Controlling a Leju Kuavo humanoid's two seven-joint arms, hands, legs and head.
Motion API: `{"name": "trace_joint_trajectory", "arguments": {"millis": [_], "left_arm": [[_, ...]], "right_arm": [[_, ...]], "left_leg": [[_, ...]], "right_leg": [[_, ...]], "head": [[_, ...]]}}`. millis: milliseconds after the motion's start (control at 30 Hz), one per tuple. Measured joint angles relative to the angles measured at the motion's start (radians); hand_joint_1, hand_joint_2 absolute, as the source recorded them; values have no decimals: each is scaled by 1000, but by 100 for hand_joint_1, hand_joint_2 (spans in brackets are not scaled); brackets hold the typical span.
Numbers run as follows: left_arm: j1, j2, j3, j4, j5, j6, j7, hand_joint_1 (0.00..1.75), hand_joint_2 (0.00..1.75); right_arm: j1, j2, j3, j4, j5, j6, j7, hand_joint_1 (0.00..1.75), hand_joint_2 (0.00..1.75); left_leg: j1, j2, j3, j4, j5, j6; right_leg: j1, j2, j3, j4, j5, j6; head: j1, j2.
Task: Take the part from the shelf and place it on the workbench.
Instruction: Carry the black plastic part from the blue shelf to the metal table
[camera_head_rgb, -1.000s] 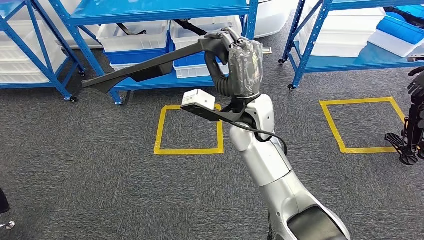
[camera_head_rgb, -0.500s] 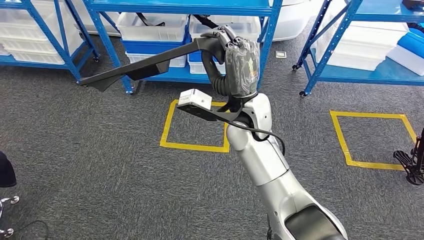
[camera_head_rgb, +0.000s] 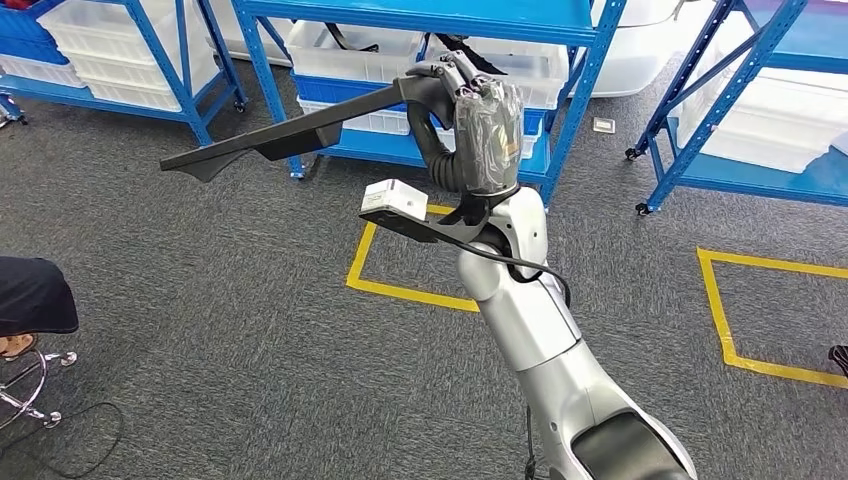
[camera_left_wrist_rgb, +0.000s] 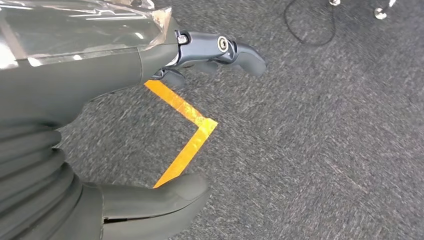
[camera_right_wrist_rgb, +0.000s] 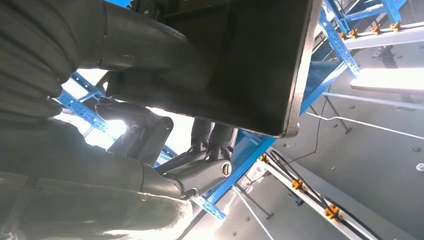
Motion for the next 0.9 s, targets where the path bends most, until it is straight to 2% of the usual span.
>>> {"name": "trace_joint_trajectory", "arguments": {"millis": [67,133,167,200,233,267,300,333,367,400,467,500,567,633,667,700,733,800,867,900], "left_arm": [[0,1,4,0,0,1,-1,0,175],[0,1,6,0,0,2,-2,0,175],[1,1,7,0,0,2,-2,0,175],[1,1,8,0,0,2,-2,0,175],[1,2,9,0,0,2,-2,0,175],[1,3,10,0,0,2,-2,0,175],[1,2,11,0,0,2,-2,0,175],[0,1,12,0,0,2,-2,0,175],[-1,-1,13,0,0,2,-2,0,175],[-2,-2,13,-1,0,2,-2,0,175],[-2,-1,14,-1,0,2,-2,0,175],[-2,-1,14,-1,0,2,-2,0,175],[-2,-1,14,-2,1,2,-2,0,175],[-2,0,15,-2,1,2,-2,0,175],[-1,0,15,-1,2,2,-2,0,175],[2,0,15,-1,2,2,-1,0,175],[4,-1,16,-1,3,3,-1,0,175],[7,-2,16,0,5,4,-1,0,175],[8,-5,18,2,10,5,-2,0,175],[11,-6,20,4,14,4,-3,0,175]], "right_arm": [[-1,0,0,0,4,0,1,175,175],[1,-1,-1,0,4,0,2,175,175],[3,-2,-1,0,4,0,2,175,175],[4,-2,-1,0,4,0,2,175,175],[5,-3,-1,0,4,0,2,175,175],[6,-3,-1,0,4,0,2,175,175],[5,-3,-1,0,4,0,2,175,175],[4,-3,-1,0,4,0,2,175,175],[3,-2,-1,0,5,0,2,175,175],[3,-2,-1,0,5,0,2,175,175],[2,-1,0,0,4,0,2,175,175],[1,-2,0,0,4,0,2,175,175],[2,-3,-1,-1,5,0,3,175,175],[5,-8,-5,-1,8,0,7,175,175],[8,-12,-8,-1,14,0,10,175,175],[12,-16,-11,0,24,0,12,175,175],[16,-20,-15,0,34,0,14,175,175],[24,-27,-25,0,41,1,15,175,175],[33,-38,-32,0,-13,24,7,175,175],[39,-46,-31,-1,-65,50,-1,175,175]], "left_leg": [[5,34,-31,64,-43,-12],[15,58,-87,184,-104,-28],[21,63,-109,229,-118,-35],[27,67,-114,242,-115,-43],[34,73,-99,217,-95,-51],[41,84,-65,157,-64,-59],[45,101,-28,93,-42,-68],[47,113,1,41,-25,-69],[46,120,17,10,-19,-65],[42,119,18,4,-21,-57],[35,99,14,2,-16,-32],[33,91,13,0,-12,-22],[31,75,11,-4,-6,-4],[25,58,7,-4,-3,7],[22,47,5,-4,-2,10],[17,36,4,-4,-1,12],[12,24,3,-4,0,14],[3,2,3,-4,3,18],[-3,-18,1,-3,5,18],[-2,-26,-1,-3,7,16]], "right_leg": [[-9,-16,4,-10,9,-11],[-11,-32,2,-11,11,-15],[-12,-41,1,-11,11,-14],[-15,-49,0,-10,10,-13],[-19,-58,0,-9,9,-10],[-24,-66,0,-6,7,-4],[-24,-74,-1,-2,3,5],[-22,-80,-2,3,-1,15],[-18,-86,-2,6,-4,25],[-12,-91,-2,6,-5,34],[-12,-99,0,1,-5,50],[-14,-93,-4,8,-11,54],[-18,-63,-36,77,-49,51],[-17,-36,-103,215,-106,38],[-14,-30,-133,272,-124,36],[-10,-26,-148,298,-127,36],[-5,-22,-142,283,-115,37],[8,0,-83,154,-61,33],[18,34,-29,39,-17,15],[21,44,-18,15,-7,6]], "head": [[-3,0],[-5,0],[-5,0],[-5,0],[-5,0],[-5,0],[-6,0],[-6,0],[-5,0],[-4,0],[-1,0],[-1,0],[-1,0],[0,0],[0,0],[0,0],[0,0],[-1,0],[-1,0],[-2,0]]}}
